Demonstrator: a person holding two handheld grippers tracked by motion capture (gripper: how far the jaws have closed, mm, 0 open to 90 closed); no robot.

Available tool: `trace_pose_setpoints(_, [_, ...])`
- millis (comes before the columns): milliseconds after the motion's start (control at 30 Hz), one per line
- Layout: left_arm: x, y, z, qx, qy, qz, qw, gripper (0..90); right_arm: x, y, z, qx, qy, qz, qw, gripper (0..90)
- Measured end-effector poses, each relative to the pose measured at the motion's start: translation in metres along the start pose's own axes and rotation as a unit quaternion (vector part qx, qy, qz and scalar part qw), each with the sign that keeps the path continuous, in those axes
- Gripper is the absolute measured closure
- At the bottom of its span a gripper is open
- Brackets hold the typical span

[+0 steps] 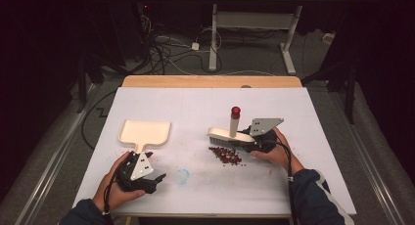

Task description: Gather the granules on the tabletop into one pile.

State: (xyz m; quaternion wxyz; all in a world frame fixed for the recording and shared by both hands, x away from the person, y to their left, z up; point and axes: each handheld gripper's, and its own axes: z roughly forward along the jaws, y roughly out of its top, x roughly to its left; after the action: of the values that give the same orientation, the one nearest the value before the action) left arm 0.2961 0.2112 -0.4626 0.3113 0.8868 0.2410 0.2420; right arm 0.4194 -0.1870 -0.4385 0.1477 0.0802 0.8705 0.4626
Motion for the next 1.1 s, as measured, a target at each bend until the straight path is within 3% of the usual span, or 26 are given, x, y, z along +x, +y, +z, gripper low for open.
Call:
trace_pose_setpoints(167, [-0.001, 0.0, -0.001, 0.001, -0.001, 0.0, 1.0, 18.1, 0.001, 0.002, -0.012, -0.011, -0.045, 0.036, 0.9983, 67.1])
trace_pose_setpoints(267, [-0.002, 0.001, -0.002, 0.0, -0.001, 0.002, 1.0, 18.1, 0.008, 0.007, -0.018, 0.002, -0.091, 0.066, 0.9936, 67.1])
trace_pose_setpoints(367, [-0.002, 0.001, -0.002, -0.002, 0.0, 0.004, 1.0, 18.1, 0.018, 0.012, -0.025, 0.023, -0.141, 0.094, 0.9853, 67.1])
trace_pose_setpoints(400, [-0.002, 0.001, -0.003, -0.002, 0.0, 0.005, 1.0, 18.1, 0.023, 0.014, -0.027, 0.029, -0.16, 0.108, 0.9808, 67.1])
trace_pose_setpoints(500, [-0.003, 0.001, -0.003, -0.003, 0.0, 0.006, 1.0, 18.1, 0.038, 0.016, -0.029, 0.064, -0.226, 0.137, 0.9624, 67.1])
trace_pose_setpoints(533, [-0.003, 0.001, -0.003, -0.002, 0.0, 0.007, 1.0, 18.1, 0.044, 0.016, -0.028, 0.076, -0.256, 0.146, 0.9525, 67.2])
trace_pose_setpoints(567, [-0.004, 0.001, -0.003, -0.004, 0.0, 0.007, 1.0, 18.1, 0.049, 0.015, -0.027, 0.079, -0.273, 0.157, 0.9458, 67.2])
trace_pose_setpoints(633, [-0.004, 0.002, -0.004, -0.005, 0.001, 0.008, 1.0, 18.1, 0.056, 0.012, -0.025, 0.081, -0.284, 0.173, 0.9396, 67.2])
trace_pose_setpoints(667, [-0.004, 0.002, -0.004, -0.005, 0.001, 0.01, 0.9999, 18.1, 0.06, 0.01, -0.022, 0.089, -0.28, 0.178, 0.9391, 67.2])
trace_pose_setpoints(767, [-0.003, 0.002, -0.004, -0.006, 0.0, 0.01, 0.9999, 18.1, 0.07, 0.01, -0.013, 0.091, -0.265, 0.185, 0.942, 67.2])
trace_pose_setpoints(933, [-0.004, 0.003, -0.002, -0.004, -0.002, 0.01, 0.9999, 18.2, 0.086, 0.02, 0.005, 0.097, -0.261, 0.16, 0.9471, 67.1])
trace_pose_setpoints(1100, [-0.004, 0.003, -0.002, -0.003, -0.001, 0.01, 0.9999, 18.1, 0.089, 0.025, 0.013, 0.089, -0.262, 0.154, 0.9485, 67.1])
